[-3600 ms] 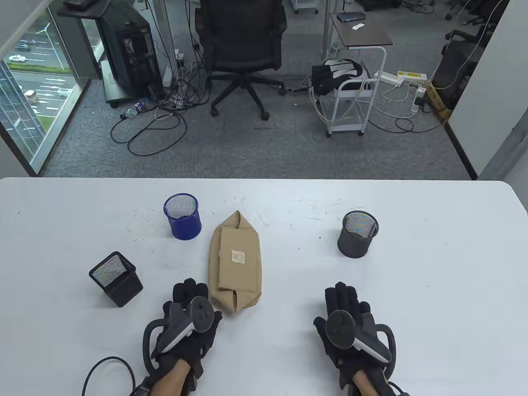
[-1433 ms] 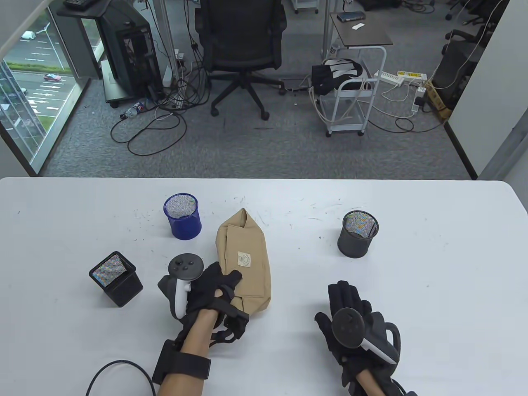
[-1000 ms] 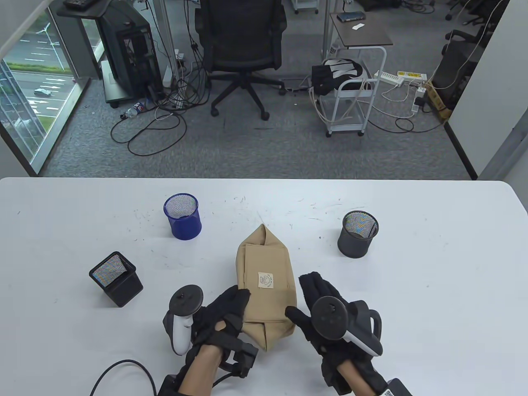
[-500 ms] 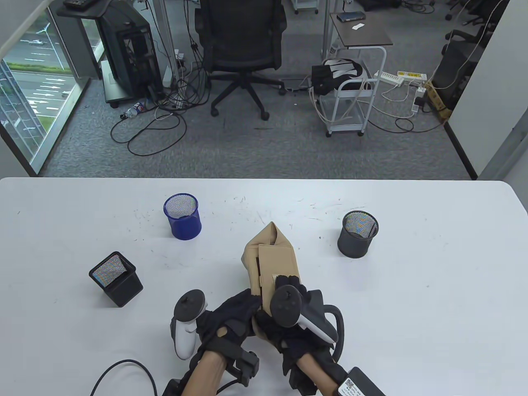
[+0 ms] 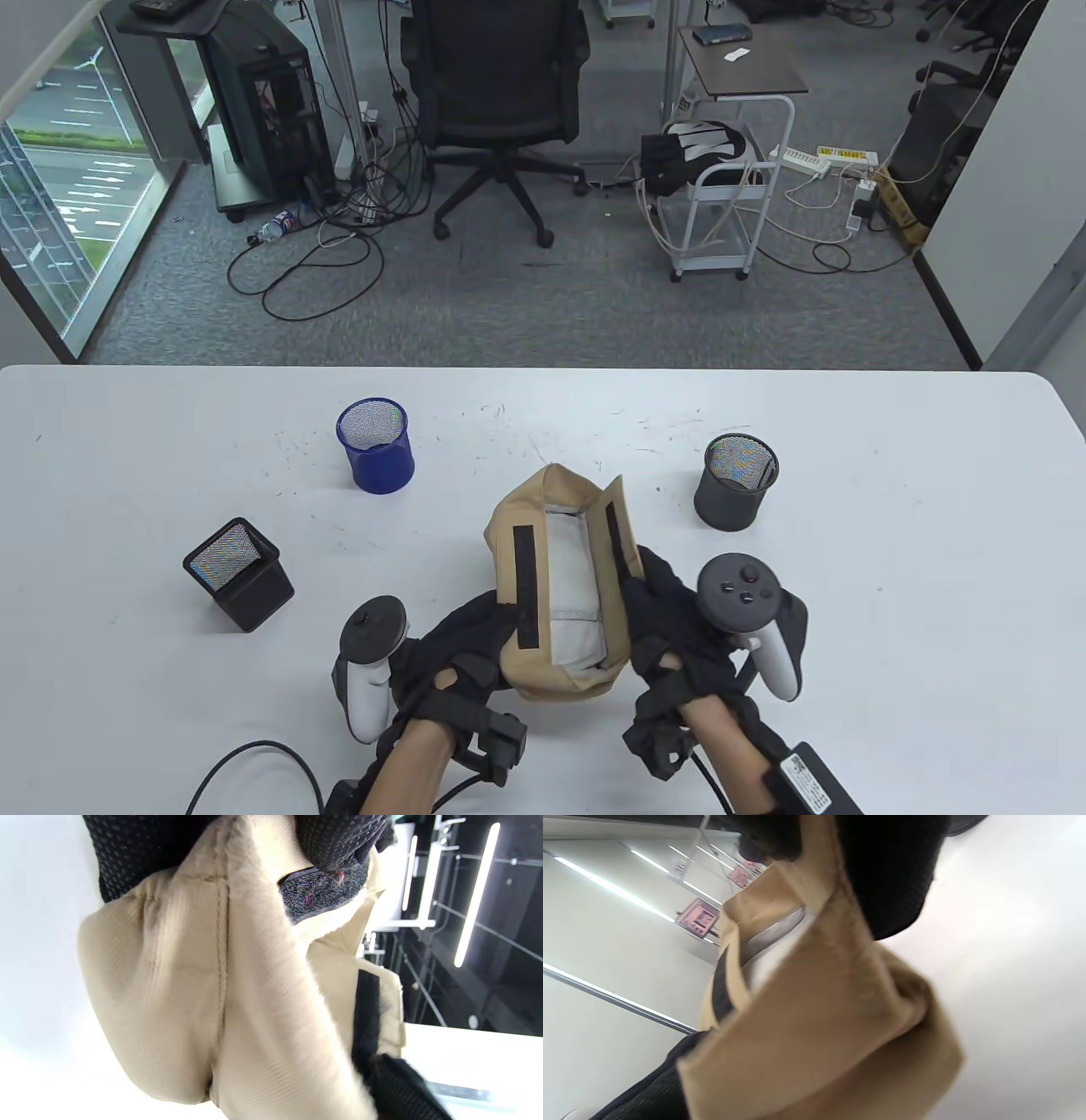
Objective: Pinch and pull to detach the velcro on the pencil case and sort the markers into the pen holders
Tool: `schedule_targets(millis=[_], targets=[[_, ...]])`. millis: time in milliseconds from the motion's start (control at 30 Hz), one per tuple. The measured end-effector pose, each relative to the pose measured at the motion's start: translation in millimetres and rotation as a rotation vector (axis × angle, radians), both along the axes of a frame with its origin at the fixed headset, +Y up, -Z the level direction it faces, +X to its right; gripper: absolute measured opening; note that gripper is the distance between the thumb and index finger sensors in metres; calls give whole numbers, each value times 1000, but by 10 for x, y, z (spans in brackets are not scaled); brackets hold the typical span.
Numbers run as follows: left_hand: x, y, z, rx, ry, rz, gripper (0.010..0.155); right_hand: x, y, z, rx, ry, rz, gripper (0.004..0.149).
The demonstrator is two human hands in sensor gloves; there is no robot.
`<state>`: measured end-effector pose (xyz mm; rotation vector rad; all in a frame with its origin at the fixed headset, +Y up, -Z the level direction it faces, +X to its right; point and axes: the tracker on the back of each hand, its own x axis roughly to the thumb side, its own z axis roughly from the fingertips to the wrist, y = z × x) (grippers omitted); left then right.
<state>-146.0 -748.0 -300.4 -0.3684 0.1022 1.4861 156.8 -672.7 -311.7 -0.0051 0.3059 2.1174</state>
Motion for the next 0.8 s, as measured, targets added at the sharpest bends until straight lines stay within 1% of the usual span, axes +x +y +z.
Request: schedule_targets(millis=[33, 100, 167, 200, 233, 267, 300, 367, 433, 500, 533, 567, 633, 700, 733, 767, 800], targets=[[0, 5, -9, -6, 0, -6, 51, 53, -22, -10, -9, -12, -15, 52], [0, 30, -30, -19, -1, -37, 51, 161, -93, -31, -53, -36, -104, 51], [5, 79, -60, -36, 3, -120, 51, 204, -143, -18, -68, -59, -197, 51], [7, 102, -75, -48, -6, -155, 51, 202, -146, -11, -64, -57, -200, 51], [0, 149, -106, -81, -39, -238, 51, 189, -141, 4, -52, -58, -170, 51], [-4, 179, -124, -101, -62, -285, 54, 177, -135, 12, -42, -56, -154, 50], [-9, 244, -157, -120, -106, -376, 59, 159, -122, 23, -33, -59, -132, 51], [-11, 386, -200, -128, -143, -561, 75, 134, -102, 38, -24, -67, -106, 51], [62, 588, -219, -62, -127, -785, 83, 97, -91, 54, -14, -82, -77, 51], [210, 704, -231, -31, -128, -879, 90, 57, -100, 61, -6, -91, -56, 51], [288, 725, -238, -23, -129, -886, 94, 38, -108, 62, -8, -92, -59, 51], [405, 735, -251, -25, -138, -902, 98, 9, -123, 63, -14, -94, -61, 51], [597, 695, -300, -64, -178, -957, 105, -34, -150, 63, -24, -95, -69, 51], [751, 612, -358, -127, -190, -1044, 113, -80, -177, 64, -33, -95, -85, 51], [801, 563, -389, -147, -198, -1090, 115, -94, -182, 64, -36, -95, -93, 51], [831, 520, -423, -159, -197, -1128, 112, -101, -185, 64, -36, -97, -96, 51], [826, 505, -435, -158, -203, -1121, 108, -99, -181, 61, -33, -97, -106, 51]])
